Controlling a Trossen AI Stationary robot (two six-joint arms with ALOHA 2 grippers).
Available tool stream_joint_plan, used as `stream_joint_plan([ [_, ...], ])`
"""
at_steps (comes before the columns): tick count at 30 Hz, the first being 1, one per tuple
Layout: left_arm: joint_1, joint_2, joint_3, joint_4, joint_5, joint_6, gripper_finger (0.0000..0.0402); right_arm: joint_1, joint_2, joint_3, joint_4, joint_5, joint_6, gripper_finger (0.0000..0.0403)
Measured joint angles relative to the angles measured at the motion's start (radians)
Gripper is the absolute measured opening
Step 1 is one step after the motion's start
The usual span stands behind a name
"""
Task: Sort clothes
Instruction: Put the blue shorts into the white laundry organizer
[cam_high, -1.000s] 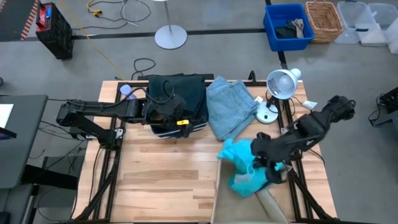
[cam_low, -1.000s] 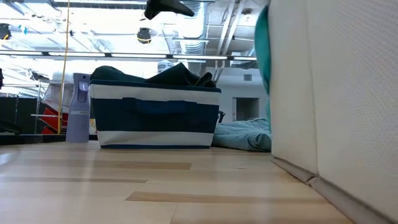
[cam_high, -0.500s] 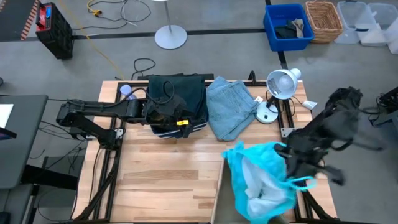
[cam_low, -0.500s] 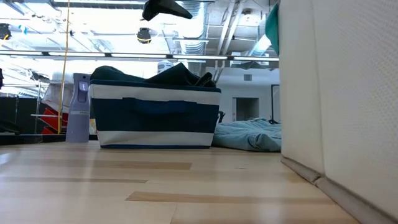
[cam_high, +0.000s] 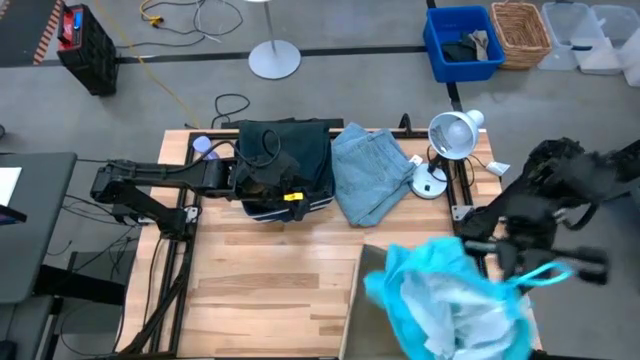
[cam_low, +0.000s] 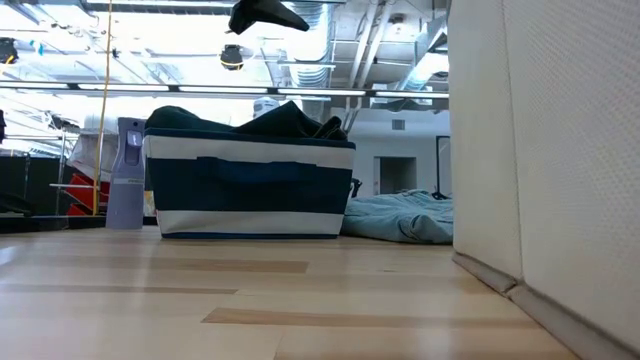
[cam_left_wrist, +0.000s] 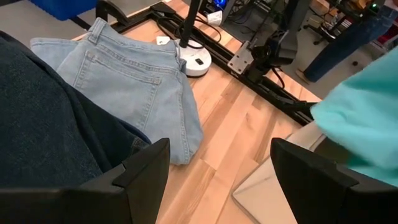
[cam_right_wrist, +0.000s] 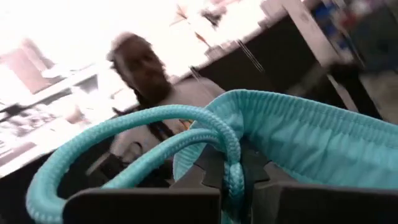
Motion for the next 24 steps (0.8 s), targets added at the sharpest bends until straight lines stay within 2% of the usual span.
stream_joint_plan([
  [9, 0.0, 0.0, 0.0, 0.0, -0.001, 0.017, 0.0271, -0.12, 0.124, -0.001, -0.194, 0.031, 0.08, 0.0025],
  [12, 0.0, 0.0, 0.0, 0.0, 0.005, 0.018, 0.0271, -0.148, 0.139, -0.001, -0.371, 0.058, 0.128, 0.0024],
  [16, -0.004, 0.0, 0.0, -0.003, 0.019, 0.022, 0.0271, -0.147, 0.136, -0.001, -0.687, 0.16, 0.236, 0.0022],
  [18, -0.01, 0.0, 0.0, -0.01, 0.021, 0.022, 0.0271, -0.146, 0.146, -0.003, -0.834, 0.174, 0.292, 0.0023],
  [21, -0.022, 0.0, 0.0, -0.023, 0.022, 0.029, 0.0271, -0.14, 0.178, -0.013, -0.933, 0.174, 0.306, 0.0024],
  [24, -0.028, 0.0, 0.0, -0.023, 0.026, 0.049, 0.0271, -0.137, 0.216, -0.013, -0.93, 0.158, 0.307, 0.0028],
])
